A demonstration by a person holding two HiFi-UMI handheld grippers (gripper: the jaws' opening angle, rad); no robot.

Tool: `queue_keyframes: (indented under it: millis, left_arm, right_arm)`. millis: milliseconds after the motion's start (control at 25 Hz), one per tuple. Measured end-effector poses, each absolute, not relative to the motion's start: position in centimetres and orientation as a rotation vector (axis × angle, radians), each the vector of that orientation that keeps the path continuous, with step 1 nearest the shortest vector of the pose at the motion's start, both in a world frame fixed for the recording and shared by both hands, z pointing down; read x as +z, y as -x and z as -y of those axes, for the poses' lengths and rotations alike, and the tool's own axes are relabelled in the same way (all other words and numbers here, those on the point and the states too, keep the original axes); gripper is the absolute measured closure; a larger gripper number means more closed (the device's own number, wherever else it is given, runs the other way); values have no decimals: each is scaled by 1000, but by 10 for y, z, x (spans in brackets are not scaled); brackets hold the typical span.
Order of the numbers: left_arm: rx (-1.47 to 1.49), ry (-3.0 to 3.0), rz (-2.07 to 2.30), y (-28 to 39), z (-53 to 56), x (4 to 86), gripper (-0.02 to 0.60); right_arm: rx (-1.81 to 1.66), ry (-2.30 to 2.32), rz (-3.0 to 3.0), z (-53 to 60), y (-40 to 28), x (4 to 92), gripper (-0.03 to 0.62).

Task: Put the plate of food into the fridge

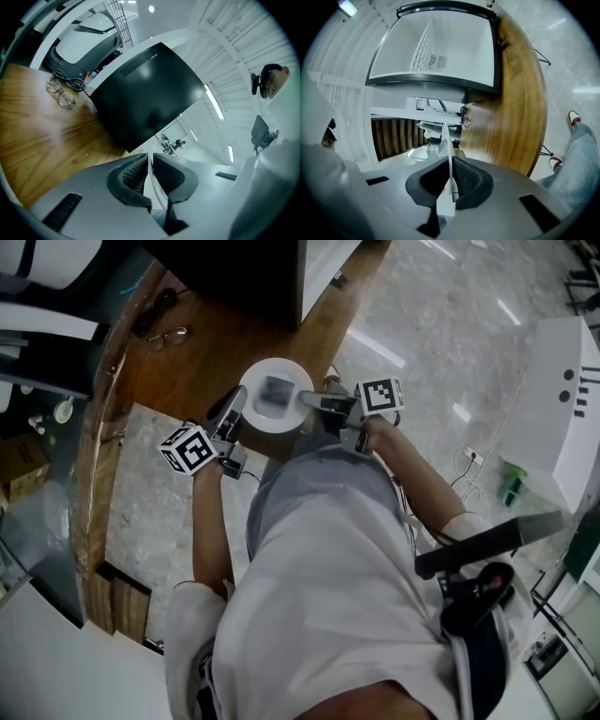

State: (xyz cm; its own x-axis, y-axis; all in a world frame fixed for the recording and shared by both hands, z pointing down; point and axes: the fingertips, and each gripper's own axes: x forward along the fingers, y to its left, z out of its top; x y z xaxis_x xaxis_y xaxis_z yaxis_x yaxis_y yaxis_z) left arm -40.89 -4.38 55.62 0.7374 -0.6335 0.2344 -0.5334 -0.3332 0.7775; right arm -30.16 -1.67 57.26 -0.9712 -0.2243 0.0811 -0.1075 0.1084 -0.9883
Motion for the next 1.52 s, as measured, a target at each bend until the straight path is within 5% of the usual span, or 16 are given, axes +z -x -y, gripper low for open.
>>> queue_keyframes:
  millis: [320,960,1520]
  left_arm:
    - [-129,-2048,825,330,56,527,534]
    - [-91,-2120,871,312,63,487,532]
    - [-199,-2203,937,138,183,385,532]
  right_arm:
    - [-1960,434,-2189,21,224,548,565]
    - [-1974,373,-2189,31,210,511,565]
    - [-1984,340,-2218,157,34,418,565]
